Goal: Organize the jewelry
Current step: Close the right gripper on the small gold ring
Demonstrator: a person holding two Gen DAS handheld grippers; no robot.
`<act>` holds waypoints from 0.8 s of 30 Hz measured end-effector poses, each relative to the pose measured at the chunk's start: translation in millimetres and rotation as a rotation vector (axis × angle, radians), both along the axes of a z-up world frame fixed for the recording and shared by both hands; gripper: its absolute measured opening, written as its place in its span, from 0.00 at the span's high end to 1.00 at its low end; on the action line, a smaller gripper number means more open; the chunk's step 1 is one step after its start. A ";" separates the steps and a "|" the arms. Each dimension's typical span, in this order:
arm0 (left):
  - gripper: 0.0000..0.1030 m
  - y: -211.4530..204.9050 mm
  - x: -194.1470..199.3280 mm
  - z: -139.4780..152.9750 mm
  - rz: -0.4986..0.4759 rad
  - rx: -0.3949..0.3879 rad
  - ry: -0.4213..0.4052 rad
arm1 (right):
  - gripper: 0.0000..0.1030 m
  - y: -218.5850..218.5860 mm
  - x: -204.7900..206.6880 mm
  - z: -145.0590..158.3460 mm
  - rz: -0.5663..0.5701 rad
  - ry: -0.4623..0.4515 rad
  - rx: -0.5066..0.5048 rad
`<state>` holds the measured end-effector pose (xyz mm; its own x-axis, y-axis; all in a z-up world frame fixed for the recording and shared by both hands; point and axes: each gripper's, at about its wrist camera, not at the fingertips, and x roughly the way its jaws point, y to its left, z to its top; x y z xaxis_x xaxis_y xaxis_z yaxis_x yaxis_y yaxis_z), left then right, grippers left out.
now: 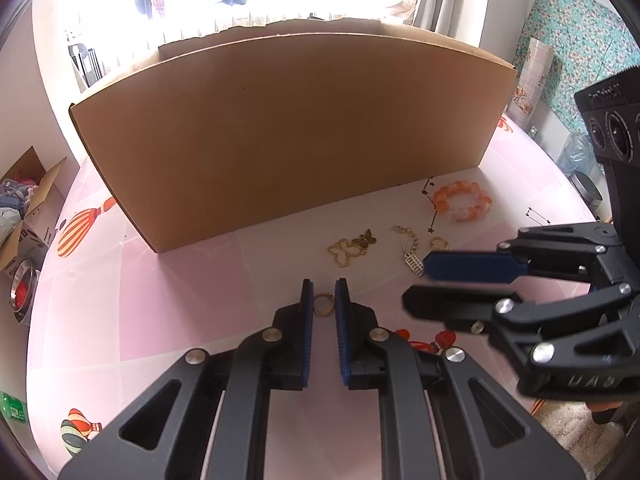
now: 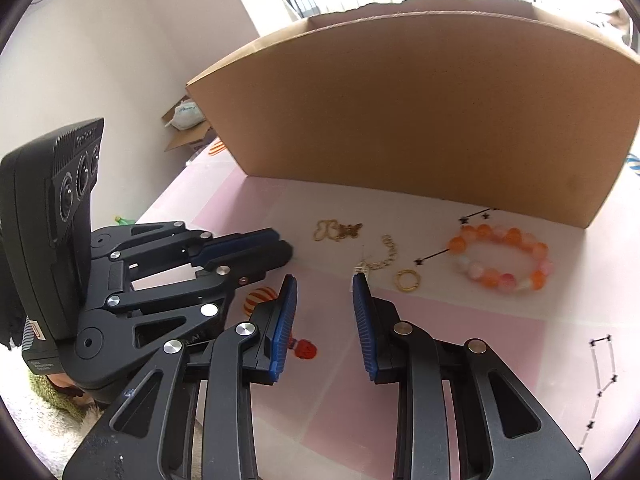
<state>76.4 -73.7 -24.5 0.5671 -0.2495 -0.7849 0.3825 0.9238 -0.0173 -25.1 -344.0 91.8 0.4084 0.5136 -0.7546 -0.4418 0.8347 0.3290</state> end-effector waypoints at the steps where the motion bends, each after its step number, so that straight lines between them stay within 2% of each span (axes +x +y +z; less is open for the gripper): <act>1: 0.90 -0.7 0.3 -0.4 -0.001 0.000 0.000 | 0.74 -3.8 -0.4 3.1 -0.014 -0.014 -0.004; 5: 0.90 0.0 0.2 -0.4 0.000 -0.001 -0.002 | 0.79 -5.9 -3.1 8.2 -0.073 -0.064 -0.063; 9: 0.90 0.9 0.3 0.0 -0.001 -0.001 -0.003 | 0.85 -12.6 -2.6 4.2 -0.103 -0.061 -0.130; 19: 0.90 3.2 0.3 1.1 -0.006 0.007 -0.007 | 0.87 8.7 -8.5 -1.9 -0.106 -0.149 -0.277; 24: 0.90 2.9 0.2 1.4 -0.008 0.008 -0.008 | 0.90 8.0 -9.8 -0.7 -0.106 -0.160 -0.301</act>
